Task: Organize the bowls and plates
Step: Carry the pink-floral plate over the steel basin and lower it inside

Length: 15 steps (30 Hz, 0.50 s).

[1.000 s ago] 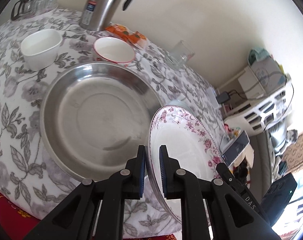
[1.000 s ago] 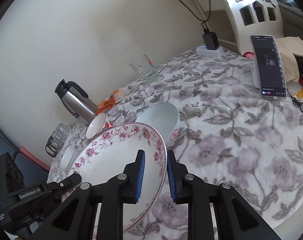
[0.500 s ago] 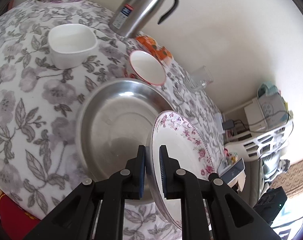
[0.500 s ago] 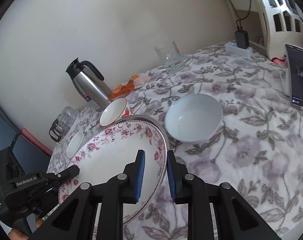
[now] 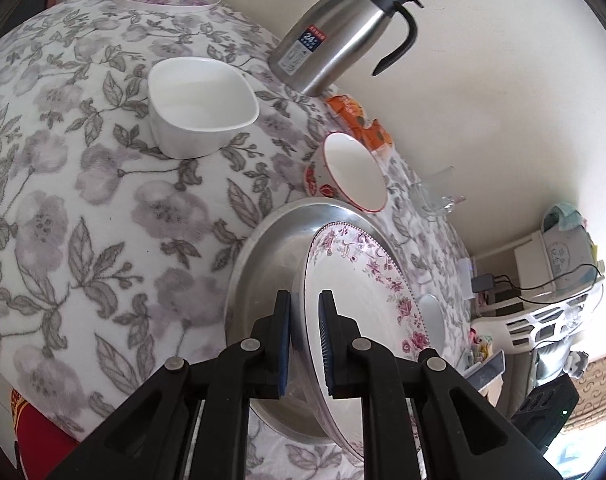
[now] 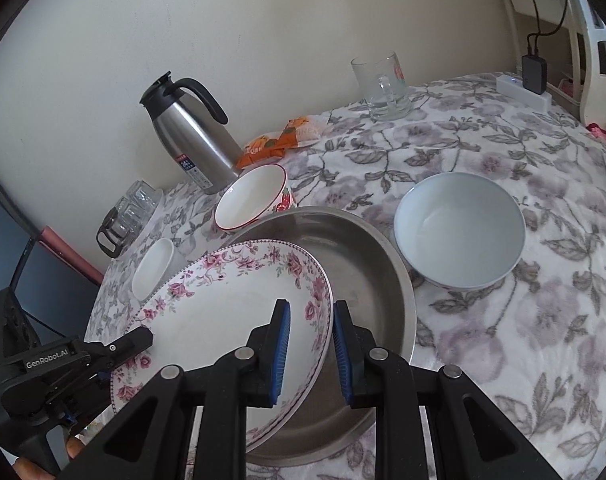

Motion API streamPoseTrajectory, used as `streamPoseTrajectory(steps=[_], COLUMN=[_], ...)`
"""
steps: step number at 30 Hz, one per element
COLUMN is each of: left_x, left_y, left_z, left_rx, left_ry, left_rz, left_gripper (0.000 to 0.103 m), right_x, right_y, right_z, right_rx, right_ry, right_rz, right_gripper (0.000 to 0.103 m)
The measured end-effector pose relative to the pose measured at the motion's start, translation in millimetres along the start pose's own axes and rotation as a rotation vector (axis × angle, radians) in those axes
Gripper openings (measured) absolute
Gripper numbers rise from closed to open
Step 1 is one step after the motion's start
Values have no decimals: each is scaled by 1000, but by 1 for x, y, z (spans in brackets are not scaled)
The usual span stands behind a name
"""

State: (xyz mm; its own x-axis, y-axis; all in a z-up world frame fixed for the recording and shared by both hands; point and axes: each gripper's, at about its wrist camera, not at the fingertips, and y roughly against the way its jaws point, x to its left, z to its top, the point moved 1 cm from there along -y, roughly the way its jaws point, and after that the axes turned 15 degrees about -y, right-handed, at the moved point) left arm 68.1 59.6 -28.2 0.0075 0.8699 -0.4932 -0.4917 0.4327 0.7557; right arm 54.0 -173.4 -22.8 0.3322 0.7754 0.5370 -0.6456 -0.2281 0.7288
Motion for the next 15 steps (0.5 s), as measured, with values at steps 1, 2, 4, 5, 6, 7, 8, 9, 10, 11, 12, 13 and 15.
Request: streamPoseTrajectory(steps=[1, 2, 4, 5, 6, 7, 8, 9, 10, 11, 12, 13, 15], left_x=[0, 0, -1, -1, 0, 0, -1, -1, -3, -5, -8, -10, -12], left_y=[-3, -6, -13, -16, -19, -21, -24, -25, -27, -29, -30, -31, -34], left_z=[1, 2, 3, 3, 4, 4, 5, 5, 6, 6, 6, 6, 7], left_rx=[7, 13, 27, 34, 39, 45, 48, 50, 53, 56, 58, 59, 61], left_ry=[1, 0, -1, 1, 4, 8, 10, 8, 0, -12, -26, -38, -52], left_rz=[6, 8, 3, 0, -2, -8, -10, -9, -2, 9, 21, 30, 46], left_gripper=[13, 13, 13, 13, 13, 13, 13, 13, 13, 13, 13, 13, 13], right_x=[0, -1, -6, -8, -11, -12, -14, -15, -16, -16, -17, -18, -20], right_y=[-2, -4, -8, -10, -13, -15, -17, -20, -21, -23, -25, -26, -30], right_z=[1, 3, 6, 7, 8, 9, 10, 11, 12, 13, 14, 14, 15], right_rx=[-1, -2, 2, 7, 12, 15, 18, 20, 21, 21, 22, 24, 29], right_ry=[0, -2, -18, -28, -35, -38, -39, -39, -39, -42, -44, -48, -52], right_rz=[-5, -11, -16, -17, -19, -22, -26, -30, -34, -38, -42, -46, -48], right_gripper=[23, 23, 23, 23, 23, 23, 23, 23, 23, 23, 23, 23, 23])
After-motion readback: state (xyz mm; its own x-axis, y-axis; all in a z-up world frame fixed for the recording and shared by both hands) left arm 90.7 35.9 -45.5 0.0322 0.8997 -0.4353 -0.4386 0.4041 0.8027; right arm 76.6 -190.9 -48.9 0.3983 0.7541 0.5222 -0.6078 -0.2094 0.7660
